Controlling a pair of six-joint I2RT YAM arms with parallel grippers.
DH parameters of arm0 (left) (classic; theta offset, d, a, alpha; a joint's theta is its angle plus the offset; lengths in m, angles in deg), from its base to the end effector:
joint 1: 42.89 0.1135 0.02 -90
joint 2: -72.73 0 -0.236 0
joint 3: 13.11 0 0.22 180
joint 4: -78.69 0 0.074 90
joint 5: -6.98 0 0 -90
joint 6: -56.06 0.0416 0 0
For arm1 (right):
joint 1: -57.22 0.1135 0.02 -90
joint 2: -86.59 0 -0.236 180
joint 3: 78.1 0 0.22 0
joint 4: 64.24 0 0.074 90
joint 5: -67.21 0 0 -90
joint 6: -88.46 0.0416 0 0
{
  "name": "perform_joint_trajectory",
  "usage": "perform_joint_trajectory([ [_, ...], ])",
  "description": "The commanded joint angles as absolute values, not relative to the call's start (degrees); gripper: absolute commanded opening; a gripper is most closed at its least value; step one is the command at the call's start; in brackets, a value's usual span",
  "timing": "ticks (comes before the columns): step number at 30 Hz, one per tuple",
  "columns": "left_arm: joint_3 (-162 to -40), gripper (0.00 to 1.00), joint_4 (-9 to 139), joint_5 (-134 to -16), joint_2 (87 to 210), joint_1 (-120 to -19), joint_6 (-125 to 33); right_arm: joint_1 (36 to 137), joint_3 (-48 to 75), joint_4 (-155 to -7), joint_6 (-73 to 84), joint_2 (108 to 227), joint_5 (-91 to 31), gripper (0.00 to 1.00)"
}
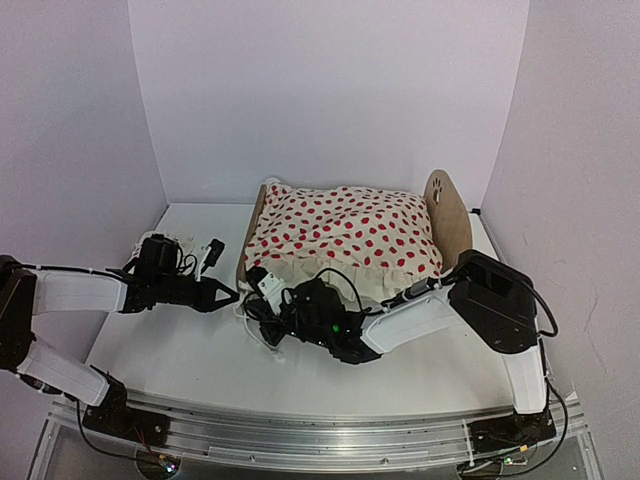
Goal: Set up the pet bed
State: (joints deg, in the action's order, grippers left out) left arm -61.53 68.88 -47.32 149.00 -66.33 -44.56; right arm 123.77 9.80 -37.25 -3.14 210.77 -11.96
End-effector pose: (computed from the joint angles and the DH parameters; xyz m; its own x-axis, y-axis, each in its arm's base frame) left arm 0.2141 -0.1193 0.1741 -0.6886 0.1354 -0.7124 0.6308 0.5965 -0.4963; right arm 0.1836 0.4036 0.1600 -0.0411 -0.1637 -0.9857 -0.8287 0.5566 -0.0579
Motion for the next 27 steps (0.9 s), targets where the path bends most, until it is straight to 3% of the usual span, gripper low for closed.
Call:
perform_joint_trajectory([
  [1, -63.6, 0.0, 72.7, -43.4, 151.2, -66.1, -39.0, 122.6, 8.4, -34.1, 1.5, 207.5, -16.9, 0.0],
  [10, -64.7, 0.0, 76.1, -35.9, 155.8, -67.6, -35.3, 122.1, 9.5, -33.8, 3.4, 209.2, -20.6, 0.0],
  [23, -62.0, 0.0, 84.9, -35.0, 160.7, -67.5, -35.0, 122.0, 8.9, -36.2, 3.5, 209.5, -17.2, 0.0],
  [27, -62.3, 0.0, 85.8, -37.5, 162.3, -67.5, -35.8, 122.1, 7.7, -37.1, 3.5, 208.0, -16.7, 0.05],
])
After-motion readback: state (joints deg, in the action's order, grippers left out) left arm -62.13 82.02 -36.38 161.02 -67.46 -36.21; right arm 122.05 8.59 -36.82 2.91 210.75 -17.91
